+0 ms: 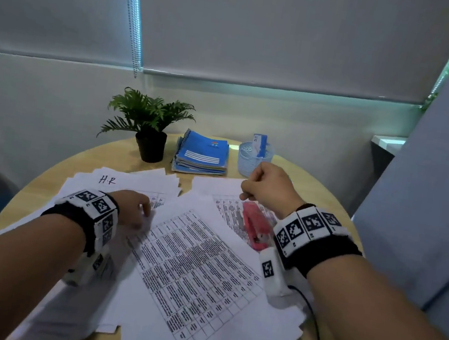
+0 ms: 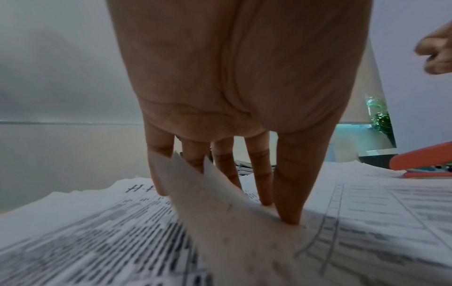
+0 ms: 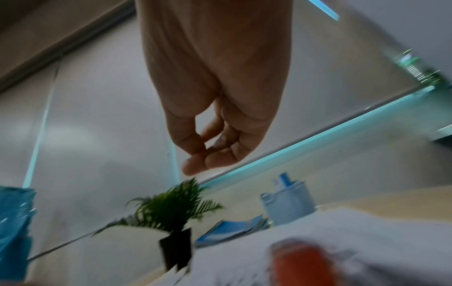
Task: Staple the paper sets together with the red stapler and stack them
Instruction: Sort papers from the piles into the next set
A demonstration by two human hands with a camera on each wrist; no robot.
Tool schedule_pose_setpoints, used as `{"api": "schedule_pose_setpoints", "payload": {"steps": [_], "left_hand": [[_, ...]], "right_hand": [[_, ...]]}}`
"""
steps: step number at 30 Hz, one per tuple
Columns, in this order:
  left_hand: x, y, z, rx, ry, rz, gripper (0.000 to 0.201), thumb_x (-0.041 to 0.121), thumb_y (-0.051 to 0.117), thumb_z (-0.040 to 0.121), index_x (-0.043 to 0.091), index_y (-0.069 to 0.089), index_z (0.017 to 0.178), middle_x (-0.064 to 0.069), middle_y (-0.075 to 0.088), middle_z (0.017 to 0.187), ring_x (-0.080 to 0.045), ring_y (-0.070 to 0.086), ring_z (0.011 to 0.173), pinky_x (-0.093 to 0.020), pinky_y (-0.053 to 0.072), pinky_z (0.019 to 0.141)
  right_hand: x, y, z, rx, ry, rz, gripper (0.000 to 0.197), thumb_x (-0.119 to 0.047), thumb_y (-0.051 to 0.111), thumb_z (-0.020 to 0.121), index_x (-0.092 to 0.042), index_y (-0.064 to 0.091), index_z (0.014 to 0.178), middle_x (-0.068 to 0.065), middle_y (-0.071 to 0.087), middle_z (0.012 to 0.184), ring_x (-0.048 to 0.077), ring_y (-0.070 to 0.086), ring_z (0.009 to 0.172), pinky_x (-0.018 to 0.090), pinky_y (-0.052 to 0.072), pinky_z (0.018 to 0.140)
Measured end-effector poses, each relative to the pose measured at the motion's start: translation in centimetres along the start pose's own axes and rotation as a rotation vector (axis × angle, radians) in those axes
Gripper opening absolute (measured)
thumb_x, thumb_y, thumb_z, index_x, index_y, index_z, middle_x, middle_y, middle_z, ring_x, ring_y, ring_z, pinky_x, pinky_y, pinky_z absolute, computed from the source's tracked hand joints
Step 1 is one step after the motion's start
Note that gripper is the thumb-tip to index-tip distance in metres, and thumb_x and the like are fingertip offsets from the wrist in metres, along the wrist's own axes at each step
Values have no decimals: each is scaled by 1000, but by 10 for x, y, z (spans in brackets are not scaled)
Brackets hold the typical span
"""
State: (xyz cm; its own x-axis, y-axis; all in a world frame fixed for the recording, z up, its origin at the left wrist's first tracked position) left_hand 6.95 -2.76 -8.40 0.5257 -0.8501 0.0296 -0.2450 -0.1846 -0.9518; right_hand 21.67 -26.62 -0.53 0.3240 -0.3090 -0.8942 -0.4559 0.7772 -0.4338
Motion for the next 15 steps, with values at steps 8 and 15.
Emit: {"api": "schedule_pose_setpoints", "payload": {"steps": [8, 15], "left_hand": [[4, 1, 26, -93, -50, 147, 35, 18, 70, 76, 23, 56, 108, 0, 54, 111, -18, 51, 102, -22, 41, 81], [-8, 2, 40, -70, -80, 75, 31, 11, 74, 72, 19, 62, 99, -3, 60, 94, -18, 55, 84, -22, 44, 75]], "right_hand": [[88, -142, -11, 234, 153, -78, 15, -4, 59, 83, -8, 62, 68, 11, 68, 71, 21, 72, 70, 43, 56, 85], [167, -225, -52, 327, 336, -406, 22, -5, 55, 82, -6, 68, 63, 10, 72, 77, 17, 64, 74, 19, 48, 64]]}}
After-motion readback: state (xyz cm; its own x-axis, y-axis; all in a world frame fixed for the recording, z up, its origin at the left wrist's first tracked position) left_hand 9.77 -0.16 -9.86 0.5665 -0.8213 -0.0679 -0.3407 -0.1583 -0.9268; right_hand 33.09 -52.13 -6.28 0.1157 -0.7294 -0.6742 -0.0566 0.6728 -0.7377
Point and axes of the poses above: each hand's wrist, its own z-axis towards the middle knuckle, its own y-axis out of the palm, x = y × z, the point moved 7 cm from there along z, towards the middle knuckle
